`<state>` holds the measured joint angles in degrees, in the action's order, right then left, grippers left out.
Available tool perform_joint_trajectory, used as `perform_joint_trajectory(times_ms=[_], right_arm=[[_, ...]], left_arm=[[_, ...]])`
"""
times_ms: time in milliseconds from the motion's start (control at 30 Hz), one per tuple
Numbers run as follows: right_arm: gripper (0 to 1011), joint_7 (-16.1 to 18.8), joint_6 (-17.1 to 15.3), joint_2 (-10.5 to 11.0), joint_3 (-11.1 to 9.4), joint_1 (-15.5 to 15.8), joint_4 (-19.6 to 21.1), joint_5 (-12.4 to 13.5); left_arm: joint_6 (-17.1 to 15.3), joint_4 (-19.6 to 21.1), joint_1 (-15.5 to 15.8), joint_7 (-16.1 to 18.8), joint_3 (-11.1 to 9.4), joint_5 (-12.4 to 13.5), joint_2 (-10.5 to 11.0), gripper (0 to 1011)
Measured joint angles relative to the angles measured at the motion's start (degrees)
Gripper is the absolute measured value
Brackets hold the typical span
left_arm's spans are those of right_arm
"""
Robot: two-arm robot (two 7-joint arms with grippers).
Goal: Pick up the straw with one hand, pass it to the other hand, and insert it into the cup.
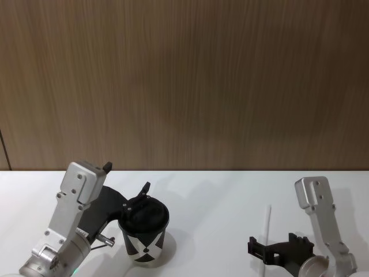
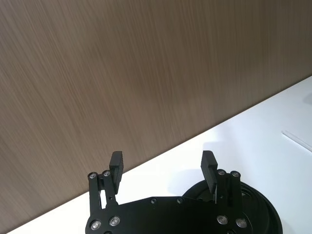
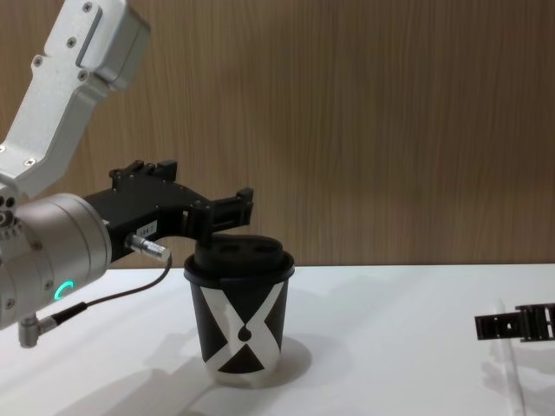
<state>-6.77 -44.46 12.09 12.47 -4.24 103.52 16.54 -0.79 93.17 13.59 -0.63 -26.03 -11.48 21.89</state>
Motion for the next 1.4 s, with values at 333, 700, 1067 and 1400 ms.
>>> perform_joint_trajectory(times_ms=[333,700,1067,1400], right_arm=[[1001,0.4,-1.1,-0.1,-0.4,0.4,0.1,-0.1],[1001,1.4,-1.5,0.5,-0.6,1.1,0.2,-0.4],[1001,2.4,-1.7,1.0,-0.8,1.6,0.2,-0.7],[962,3.2,-1.8,1.1,-0.8,2.0,0.2,-1.0]], left_arm=[[0.0,0.0,0.0,0.0,0.0,0.0,0.0,1003],[0.0,0.0,0.0,0.0,0.0,0.0,0.0,1003],[0.0,0.0,0.0,0.0,0.0,0.0,0.0,1003],[0.0,0.0,0.0,0.0,0.0,0.0,0.0,1003]])
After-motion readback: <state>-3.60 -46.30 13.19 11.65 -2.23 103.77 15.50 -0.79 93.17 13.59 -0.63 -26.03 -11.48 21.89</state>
